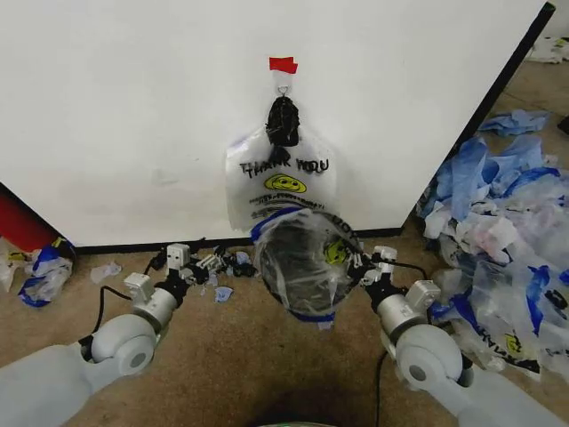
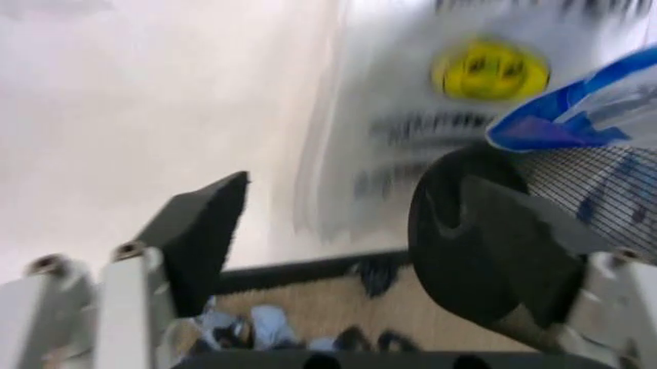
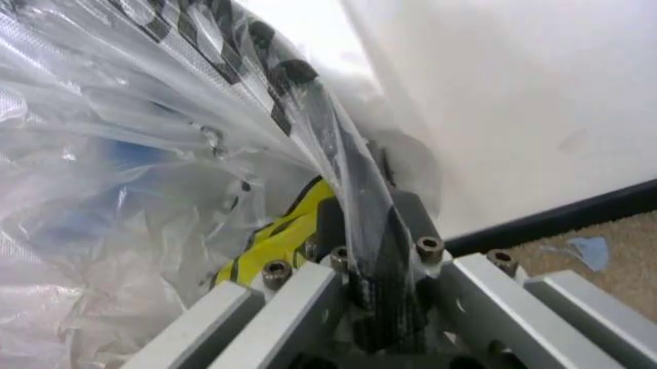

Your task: Pick up the garbage bag from the wall and place it over the trash bin.

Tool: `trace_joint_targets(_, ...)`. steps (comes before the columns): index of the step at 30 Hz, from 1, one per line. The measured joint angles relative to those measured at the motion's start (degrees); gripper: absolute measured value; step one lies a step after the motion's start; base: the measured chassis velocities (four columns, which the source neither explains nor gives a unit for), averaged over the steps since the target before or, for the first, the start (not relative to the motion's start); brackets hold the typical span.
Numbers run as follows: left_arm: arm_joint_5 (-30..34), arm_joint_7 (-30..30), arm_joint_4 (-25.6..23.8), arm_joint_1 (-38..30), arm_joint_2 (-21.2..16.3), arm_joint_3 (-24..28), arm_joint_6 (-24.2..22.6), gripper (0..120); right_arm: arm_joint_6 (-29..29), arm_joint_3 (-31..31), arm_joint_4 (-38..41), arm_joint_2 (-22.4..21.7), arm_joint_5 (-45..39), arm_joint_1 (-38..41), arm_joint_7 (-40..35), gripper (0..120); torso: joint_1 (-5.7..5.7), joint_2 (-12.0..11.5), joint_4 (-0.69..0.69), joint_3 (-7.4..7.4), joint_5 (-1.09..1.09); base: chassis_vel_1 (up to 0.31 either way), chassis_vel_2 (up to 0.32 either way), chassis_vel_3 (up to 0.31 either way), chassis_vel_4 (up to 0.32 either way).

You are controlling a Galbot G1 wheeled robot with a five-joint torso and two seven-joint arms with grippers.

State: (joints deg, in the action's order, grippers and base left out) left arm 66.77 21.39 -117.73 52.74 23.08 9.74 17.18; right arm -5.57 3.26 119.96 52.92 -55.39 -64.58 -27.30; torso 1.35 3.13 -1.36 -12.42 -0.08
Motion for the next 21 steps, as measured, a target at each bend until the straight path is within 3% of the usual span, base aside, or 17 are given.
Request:
trace_joint_targets(4, 1.2, 0.3, -3.7, 7.2, -0.1, -5.0, 0.0, 99, -2.7, 1.1, -0.1, 4.5, -1.7, -0.8, -0.5, 0, 0.0, 0.0, 0.0, 0.0, 0.04, 0.0, 0.0, 0.0, 0.0)
trace_joint_targets(7, 1.3, -0.2, -6.1, 14.9, 0.1, -7.9, 0.3, 100, -6.1, 1.4, -0.8, 7.5, -2.0, -1.5, -0.1, 0, 0.0, 0.0, 0.03, 0.0, 0.0, 0.0, 0.0, 0.0, 0.0)
trace_joint_targets(11, 1.1, -2.0, -6.9, 19.6, 0.9, -9.0, 1.3, 100, -8.3, 1.6, -0.8, 9.8, -3.0, -1.9, 0.4, 0, -0.01, 0.0, 0.01, 0.0, 0.02, 0.0, 0.0, 0.0, 0.0)
trace_joint_targets(16, 0.0, -3.6, -7.7, 20.8, 2.1, -8.5, 2.6, 100, -8.7, 1.6, -0.9, 12.0, -4.8, -1.8, 0.2, 0, 0.0, 0.0, 0.01, 0.0, 0.01, 0.0, 0.0, 0.0, 0.0)
trace_joint_targets(21, -1.2, -5.2, -7.6, 17.8, 3.5, -4.9, 4.2, 100, -7.9, 1.9, 0.0, 13.4, -8.6, -1.5, -0.4, 0, 0.0, 0.0, 0.0, 0.0, 0.02, 0.0, 0.0, 0.0, 0.0)
